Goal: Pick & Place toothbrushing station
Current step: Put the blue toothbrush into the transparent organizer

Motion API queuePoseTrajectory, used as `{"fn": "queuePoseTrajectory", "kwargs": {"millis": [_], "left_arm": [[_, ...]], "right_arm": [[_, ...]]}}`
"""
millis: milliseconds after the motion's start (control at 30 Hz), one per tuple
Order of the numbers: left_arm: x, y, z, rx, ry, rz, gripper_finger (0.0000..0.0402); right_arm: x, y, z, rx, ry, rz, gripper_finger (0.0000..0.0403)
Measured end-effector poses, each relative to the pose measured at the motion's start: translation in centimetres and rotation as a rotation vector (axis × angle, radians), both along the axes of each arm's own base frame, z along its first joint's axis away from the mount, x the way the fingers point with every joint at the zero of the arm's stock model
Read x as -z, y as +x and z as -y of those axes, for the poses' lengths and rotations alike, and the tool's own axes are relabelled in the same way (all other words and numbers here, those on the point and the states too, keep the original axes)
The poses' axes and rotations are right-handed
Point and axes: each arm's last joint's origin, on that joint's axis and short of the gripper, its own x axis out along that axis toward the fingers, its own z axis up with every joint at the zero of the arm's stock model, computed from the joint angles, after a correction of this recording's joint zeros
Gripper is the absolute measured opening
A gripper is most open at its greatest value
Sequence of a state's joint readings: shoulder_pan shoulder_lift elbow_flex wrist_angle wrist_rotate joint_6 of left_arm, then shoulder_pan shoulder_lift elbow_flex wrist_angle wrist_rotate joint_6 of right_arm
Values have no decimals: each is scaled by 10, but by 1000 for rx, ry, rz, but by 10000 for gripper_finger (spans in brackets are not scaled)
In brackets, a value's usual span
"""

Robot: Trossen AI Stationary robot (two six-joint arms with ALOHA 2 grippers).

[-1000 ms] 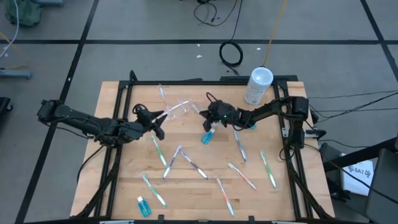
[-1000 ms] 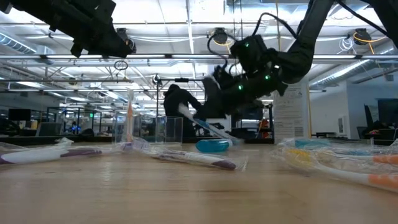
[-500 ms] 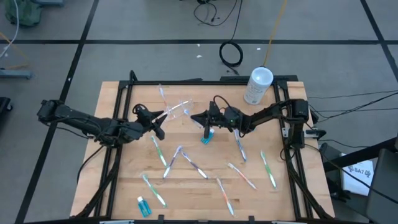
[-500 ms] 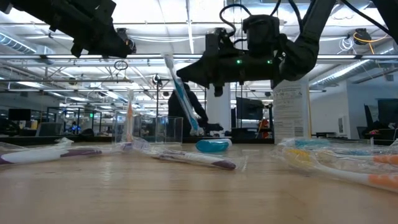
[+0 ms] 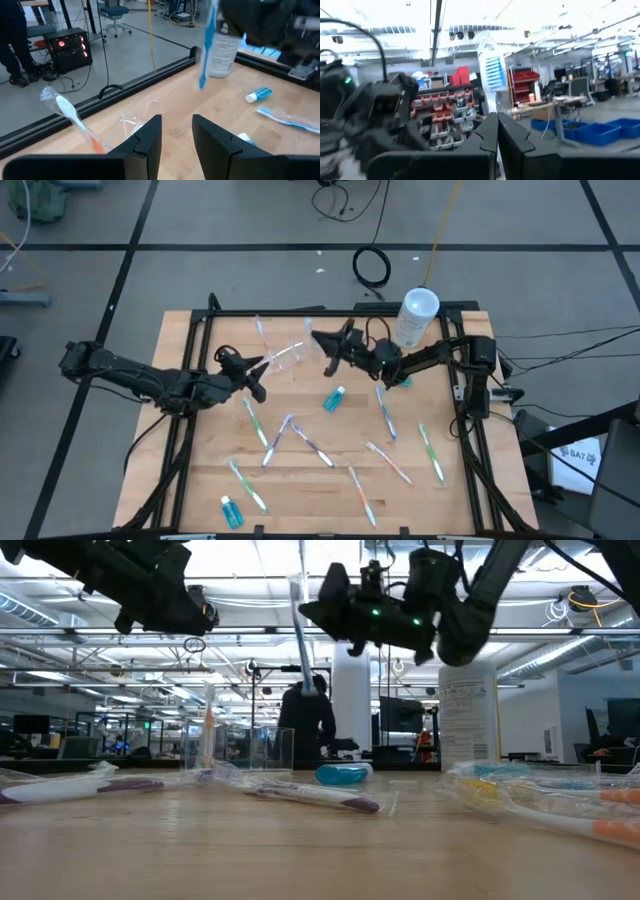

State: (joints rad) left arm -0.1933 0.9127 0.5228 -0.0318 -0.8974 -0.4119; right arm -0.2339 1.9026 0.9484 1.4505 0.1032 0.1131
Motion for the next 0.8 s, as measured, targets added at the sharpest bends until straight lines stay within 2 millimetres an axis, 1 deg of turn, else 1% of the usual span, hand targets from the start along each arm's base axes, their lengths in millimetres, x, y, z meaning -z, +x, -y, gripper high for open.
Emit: {"fn": "queuePoseTrajectory", "kwargs": {"millis": [100, 233, 300, 400, 533, 600, 733, 800], "left_arm": [[0, 0, -2, -9, 11, -5, 115], [0, 0, -4, -16, 10, -6, 115], [0, 0, -4, -14, 14, -10, 115], [0, 1, -4, -13, 16, -11, 115], [-1, 1, -5, -17, 16, -10, 115], [-1, 1, -5, -19, 15, -7, 115], [-3, 2, -5, -18, 20, 10, 115], [-4, 2, -5, -14, 30, 9, 115]], "right_arm": [[-15, 13, 9, 29, -34, -19, 0], [-27, 28, 21, 66, -54, -127, 0], [-31, 31, 27, 82, -58, -154, 0], [-35, 31, 36, 100, -53, -146, 0], [-30, 30, 44, 111, -24, -153, 0], [-24, 32, 47, 111, -12, -156, 0], [-9, 42, 54, 107, 24, -149, 0], [-3, 52, 58, 105, 33, -153, 0]]}}
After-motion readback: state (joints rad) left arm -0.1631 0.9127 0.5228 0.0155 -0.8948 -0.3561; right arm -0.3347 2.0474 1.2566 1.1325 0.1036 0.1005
